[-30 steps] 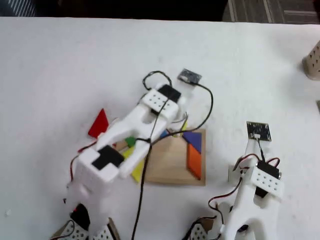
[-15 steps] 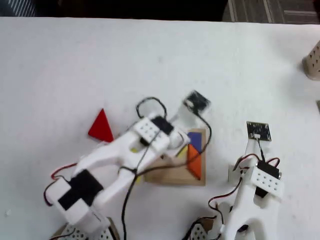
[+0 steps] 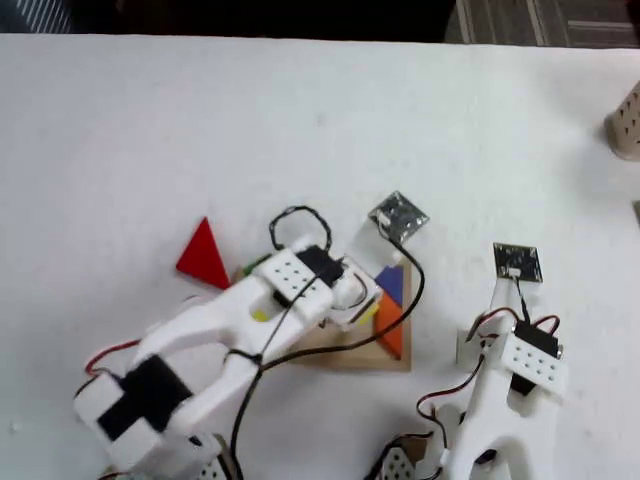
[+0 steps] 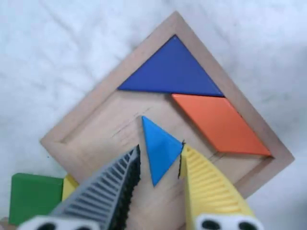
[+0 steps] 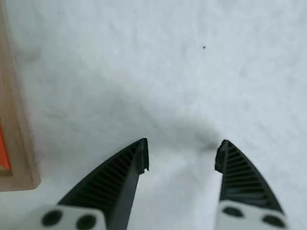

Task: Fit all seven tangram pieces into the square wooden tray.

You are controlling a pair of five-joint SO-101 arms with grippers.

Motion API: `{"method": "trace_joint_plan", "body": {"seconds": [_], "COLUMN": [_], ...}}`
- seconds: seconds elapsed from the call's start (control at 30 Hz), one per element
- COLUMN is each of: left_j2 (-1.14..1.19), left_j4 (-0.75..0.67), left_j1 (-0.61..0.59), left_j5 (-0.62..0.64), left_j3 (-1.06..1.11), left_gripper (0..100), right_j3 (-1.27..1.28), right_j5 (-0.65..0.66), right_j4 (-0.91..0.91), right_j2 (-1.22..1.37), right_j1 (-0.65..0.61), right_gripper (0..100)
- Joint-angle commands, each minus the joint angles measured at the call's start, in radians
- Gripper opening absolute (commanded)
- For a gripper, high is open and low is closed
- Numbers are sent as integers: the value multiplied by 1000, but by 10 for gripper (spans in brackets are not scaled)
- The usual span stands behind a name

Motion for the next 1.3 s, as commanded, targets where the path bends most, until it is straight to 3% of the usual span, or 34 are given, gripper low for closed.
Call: {"method": "trace_joint_plan", "body": {"seconds": [0.0,0.3,0.43,0.67,0.8,1.0,1.27], "left_j2": [-157,-289,-289,-275,-136,45,71], "left_j4": [-6,-203,-232,-235,-232,-97,-87], "left_j1": [-5,163,208,183,131,58,-39], "left_j5": [-11,-6,-6,-6,46,101,106], "left_j3": [23,284,293,302,258,74,41], "left_gripper": [155,146,11,24,24,24,24], "right_j3": [-3,-3,-3,-3,-3,-3,-3], "right_j5": [11,11,11,11,11,11,11], "right_j4": [-15,-15,-15,-15,-15,-15,-15], "right_j2": [-24,-24,-24,-24,-24,-24,-25], "right_j1": [-8,-10,-10,-10,-10,-8,-7], "right_gripper": [226,226,226,226,226,226,226]}}
